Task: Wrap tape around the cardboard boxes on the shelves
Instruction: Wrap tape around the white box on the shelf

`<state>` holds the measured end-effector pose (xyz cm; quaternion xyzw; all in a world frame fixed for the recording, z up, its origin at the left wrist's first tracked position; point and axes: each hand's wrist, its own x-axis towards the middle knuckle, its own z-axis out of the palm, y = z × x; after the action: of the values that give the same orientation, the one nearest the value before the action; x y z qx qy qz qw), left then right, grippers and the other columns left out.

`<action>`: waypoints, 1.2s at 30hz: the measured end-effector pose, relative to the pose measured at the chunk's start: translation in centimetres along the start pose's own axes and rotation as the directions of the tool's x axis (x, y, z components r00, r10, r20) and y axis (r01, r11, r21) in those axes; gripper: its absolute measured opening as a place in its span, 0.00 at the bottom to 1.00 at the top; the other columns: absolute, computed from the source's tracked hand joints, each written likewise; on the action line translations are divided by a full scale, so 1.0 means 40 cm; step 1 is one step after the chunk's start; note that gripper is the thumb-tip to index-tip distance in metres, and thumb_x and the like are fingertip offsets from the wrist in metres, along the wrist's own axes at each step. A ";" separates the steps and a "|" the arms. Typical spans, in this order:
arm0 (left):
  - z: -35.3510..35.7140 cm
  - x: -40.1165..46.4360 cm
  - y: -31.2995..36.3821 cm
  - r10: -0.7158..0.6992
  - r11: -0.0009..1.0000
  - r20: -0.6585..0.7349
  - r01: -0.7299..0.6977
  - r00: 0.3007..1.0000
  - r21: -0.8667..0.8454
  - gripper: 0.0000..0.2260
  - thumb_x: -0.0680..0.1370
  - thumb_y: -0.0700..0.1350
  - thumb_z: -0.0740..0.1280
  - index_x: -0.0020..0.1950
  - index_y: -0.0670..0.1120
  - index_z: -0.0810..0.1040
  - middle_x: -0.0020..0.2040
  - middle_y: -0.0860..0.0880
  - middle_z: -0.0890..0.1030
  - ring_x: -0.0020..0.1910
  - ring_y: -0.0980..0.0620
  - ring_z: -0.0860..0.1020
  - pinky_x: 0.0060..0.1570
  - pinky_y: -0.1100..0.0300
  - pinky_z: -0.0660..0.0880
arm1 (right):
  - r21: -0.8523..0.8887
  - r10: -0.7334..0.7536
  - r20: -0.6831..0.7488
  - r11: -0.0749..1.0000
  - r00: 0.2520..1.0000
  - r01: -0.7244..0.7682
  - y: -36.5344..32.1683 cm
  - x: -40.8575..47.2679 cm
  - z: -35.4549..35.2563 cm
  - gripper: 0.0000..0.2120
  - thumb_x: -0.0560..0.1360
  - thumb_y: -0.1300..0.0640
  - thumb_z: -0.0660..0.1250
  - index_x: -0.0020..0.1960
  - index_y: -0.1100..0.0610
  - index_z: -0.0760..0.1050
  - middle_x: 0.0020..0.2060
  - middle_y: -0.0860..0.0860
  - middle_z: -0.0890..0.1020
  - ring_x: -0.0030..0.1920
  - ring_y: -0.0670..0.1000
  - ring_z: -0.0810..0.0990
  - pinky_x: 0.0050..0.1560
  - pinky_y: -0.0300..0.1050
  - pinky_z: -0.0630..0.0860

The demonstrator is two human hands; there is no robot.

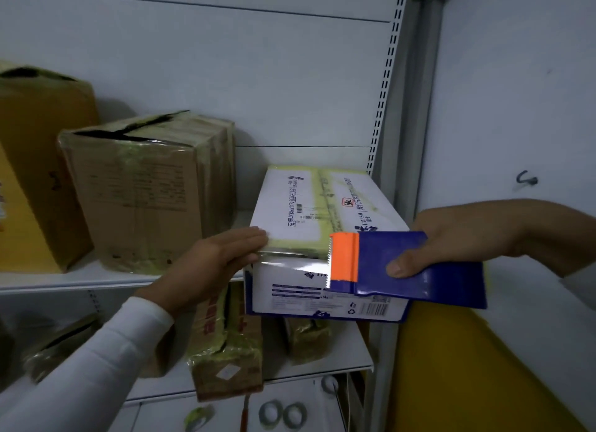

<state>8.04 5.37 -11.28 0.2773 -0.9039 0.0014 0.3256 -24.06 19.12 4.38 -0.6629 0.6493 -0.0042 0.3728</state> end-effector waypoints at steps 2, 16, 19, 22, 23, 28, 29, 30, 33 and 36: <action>-0.004 -0.004 -0.007 0.005 1.000 -0.002 -0.005 1.000 0.003 0.21 0.81 0.58 0.55 0.68 0.50 0.73 0.67 0.52 0.74 0.65 0.53 0.74 0.64 0.52 0.72 | -0.006 0.027 -0.008 1.000 1.000 -0.027 0.027 -0.005 -0.005 0.10 0.71 0.45 0.70 0.37 0.50 0.82 0.34 0.46 0.85 0.31 0.43 0.82 0.32 0.33 0.73; -0.036 -0.002 0.015 -0.040 0.996 0.011 0.040 0.999 0.077 0.24 0.80 0.61 0.52 0.64 0.48 0.77 0.63 0.50 0.78 0.63 0.51 0.76 0.65 0.43 0.70 | 0.069 0.068 -0.166 0.996 0.984 -0.058 0.153 -0.015 -0.024 0.15 0.68 0.44 0.71 0.36 0.56 0.80 0.31 0.52 0.84 0.28 0.46 0.79 0.32 0.36 0.71; -0.059 0.043 0.078 -0.062 0.955 0.009 0.057 0.998 0.290 0.30 0.77 0.68 0.51 0.63 0.48 0.77 0.61 0.49 0.80 0.59 0.50 0.78 0.67 0.49 0.65 | 0.062 0.069 -0.152 0.996 0.986 -0.061 0.150 -0.014 -0.029 0.15 0.69 0.44 0.71 0.39 0.57 0.80 0.31 0.51 0.84 0.29 0.45 0.79 0.31 0.34 0.71; -0.003 0.113 0.158 0.014 0.931 0.079 -0.042 0.997 0.363 0.34 0.76 0.68 0.50 0.72 0.47 0.69 0.69 0.46 0.73 0.64 0.45 0.75 0.65 0.48 0.69 | 0.049 0.076 -0.149 0.996 0.986 -0.069 0.152 -0.011 -0.030 0.18 0.69 0.43 0.71 0.43 0.59 0.81 0.34 0.52 0.84 0.30 0.45 0.80 0.31 0.34 0.72; 0.030 0.134 0.173 0.058 0.927 0.126 -0.100 0.990 0.361 0.33 0.77 0.67 0.50 0.72 0.46 0.68 0.70 0.45 0.72 0.64 0.45 0.75 0.64 0.49 0.70 | 0.048 0.078 -0.152 0.996 0.985 -0.071 0.154 -0.010 -0.032 0.18 0.69 0.43 0.71 0.42 0.59 0.81 0.34 0.51 0.84 0.30 0.45 0.80 0.31 0.34 0.72; 0.083 0.172 0.155 0.123 0.922 0.215 -0.192 0.969 0.336 0.29 0.81 0.62 0.46 0.67 0.46 0.73 0.63 0.46 0.79 0.59 0.47 0.79 0.52 0.51 0.79 | 0.056 0.063 -0.138 0.997 0.988 -0.056 0.176 -0.013 -0.029 0.18 0.68 0.43 0.71 0.41 0.59 0.81 0.33 0.51 0.84 0.30 0.45 0.80 0.32 0.35 0.72; 0.081 0.168 0.149 0.140 0.920 0.209 -0.205 0.968 0.334 0.27 0.81 0.62 0.47 0.66 0.47 0.74 0.62 0.47 0.79 0.58 0.48 0.80 0.50 0.52 0.80 | 0.067 0.060 -0.122 0.996 0.991 -0.052 0.183 -0.014 -0.027 0.17 0.68 0.42 0.71 0.40 0.57 0.81 0.33 0.51 0.84 0.30 0.45 0.80 0.33 0.36 0.72; 0.077 0.164 0.143 0.153 0.919 0.208 -0.216 0.966 0.331 0.25 0.81 0.61 0.48 0.66 0.48 0.74 0.61 0.48 0.80 0.57 0.48 0.81 0.49 0.53 0.81 | 0.072 0.056 -0.110 0.996 0.992 -0.048 0.190 -0.017 -0.027 0.17 0.68 0.42 0.71 0.39 0.56 0.80 0.33 0.50 0.84 0.31 0.46 0.80 0.33 0.36 0.72; 0.058 0.146 0.123 0.165 0.919 0.206 -0.226 0.965 0.323 0.23 0.80 0.61 0.52 0.66 0.49 0.75 0.61 0.49 0.80 0.56 0.49 0.81 0.48 0.53 0.81 | 0.063 0.042 -0.094 0.997 0.995 -0.036 0.228 -0.037 -0.039 0.19 0.67 0.37 0.74 0.37 0.53 0.80 0.34 0.51 0.84 0.33 0.49 0.80 0.35 0.38 0.72; 0.038 0.125 0.104 0.184 0.906 0.186 -0.240 0.965 0.350 0.23 0.78 0.59 0.56 0.65 0.48 0.77 0.61 0.49 0.80 0.56 0.50 0.81 0.48 0.55 0.79 | 0.110 0.034 -0.074 0.994 0.997 -0.025 0.282 -0.069 -0.046 0.16 0.63 0.35 0.73 0.33 0.48 0.81 0.35 0.51 0.84 0.35 0.50 0.81 0.37 0.39 0.73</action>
<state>1.90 6.10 -8.77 0.2327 -0.9339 0.1862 0.1974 -35.06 21.97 1.41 -0.6314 0.6714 -0.0589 0.3836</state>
